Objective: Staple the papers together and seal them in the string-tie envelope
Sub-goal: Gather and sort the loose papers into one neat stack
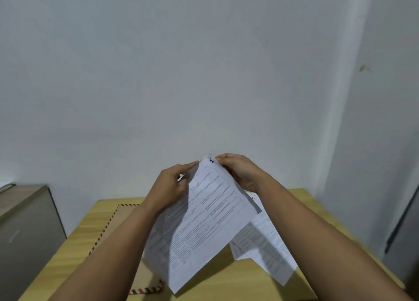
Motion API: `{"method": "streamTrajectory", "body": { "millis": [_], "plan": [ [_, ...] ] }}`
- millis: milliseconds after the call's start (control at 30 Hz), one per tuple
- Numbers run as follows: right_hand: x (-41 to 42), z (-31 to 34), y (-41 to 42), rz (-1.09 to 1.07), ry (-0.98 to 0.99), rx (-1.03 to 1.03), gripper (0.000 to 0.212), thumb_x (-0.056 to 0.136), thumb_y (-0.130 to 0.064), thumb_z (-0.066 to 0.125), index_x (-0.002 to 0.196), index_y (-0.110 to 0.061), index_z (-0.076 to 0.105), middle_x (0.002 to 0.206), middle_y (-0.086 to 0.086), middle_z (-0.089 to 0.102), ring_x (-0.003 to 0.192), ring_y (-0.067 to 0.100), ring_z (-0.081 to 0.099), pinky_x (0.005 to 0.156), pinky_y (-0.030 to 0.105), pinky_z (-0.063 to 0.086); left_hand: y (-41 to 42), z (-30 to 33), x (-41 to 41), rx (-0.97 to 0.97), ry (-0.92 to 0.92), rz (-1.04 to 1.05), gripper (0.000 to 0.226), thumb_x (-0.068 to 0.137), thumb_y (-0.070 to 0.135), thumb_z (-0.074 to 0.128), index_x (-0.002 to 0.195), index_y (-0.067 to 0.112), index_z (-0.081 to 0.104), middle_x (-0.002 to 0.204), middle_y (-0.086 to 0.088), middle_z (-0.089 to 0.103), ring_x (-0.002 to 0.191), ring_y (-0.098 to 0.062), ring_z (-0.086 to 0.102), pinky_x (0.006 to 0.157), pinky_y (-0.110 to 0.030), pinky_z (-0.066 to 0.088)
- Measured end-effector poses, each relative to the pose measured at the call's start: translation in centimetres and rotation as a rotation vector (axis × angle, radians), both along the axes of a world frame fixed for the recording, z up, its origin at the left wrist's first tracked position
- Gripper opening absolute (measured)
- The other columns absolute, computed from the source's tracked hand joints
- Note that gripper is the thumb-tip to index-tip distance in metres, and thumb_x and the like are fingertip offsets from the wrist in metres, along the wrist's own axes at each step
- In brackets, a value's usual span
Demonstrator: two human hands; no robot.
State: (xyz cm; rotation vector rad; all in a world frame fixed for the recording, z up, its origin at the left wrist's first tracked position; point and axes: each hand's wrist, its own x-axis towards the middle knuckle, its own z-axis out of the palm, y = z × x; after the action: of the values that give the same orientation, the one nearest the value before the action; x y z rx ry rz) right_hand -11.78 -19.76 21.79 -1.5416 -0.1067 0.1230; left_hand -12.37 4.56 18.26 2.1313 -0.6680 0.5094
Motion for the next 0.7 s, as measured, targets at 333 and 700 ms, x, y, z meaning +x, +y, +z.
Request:
{"method": "streamTrajectory", "body": {
  "millis": [333, 700],
  "plan": [
    [-0.8, -4.2, -1.7, -0.081, -0.094, -0.128, 0.026, 0.089, -0.013, 0.079, 0.115, -0.012, 0.076, 0.106, 0.012, 0.08, 0.101, 0.035, 0.077, 0.095, 0.046, 0.06, -1.8, -3.2, 0.9, -0.007, 0.07, 0.003, 0.051, 0.095, 0.002, 0.058, 0.135, 0.033, 0.066, 0.09, 0.01, 0.066, 0.077, -0.003, 0.056, 0.071, -0.01, 0.04],
    [-0.6, -11.9, -3.2, -0.188, 0.067, -0.026, 0.021, 0.089, 0.009, 0.071, 0.101, -0.008, 0.074, 0.096, 0.016, 0.079, 0.083, 0.022, 0.077, 0.078, 0.024, 0.061, -4.1, -8.9, 2.3, 0.076, 0.387, 0.033, 0.039, 0.095, 0.017, 0.062, 0.128, 0.037, 0.068, 0.087, 0.008, 0.074, 0.074, -0.001, 0.065, 0.075, -0.028, 0.054]
  ]
}}
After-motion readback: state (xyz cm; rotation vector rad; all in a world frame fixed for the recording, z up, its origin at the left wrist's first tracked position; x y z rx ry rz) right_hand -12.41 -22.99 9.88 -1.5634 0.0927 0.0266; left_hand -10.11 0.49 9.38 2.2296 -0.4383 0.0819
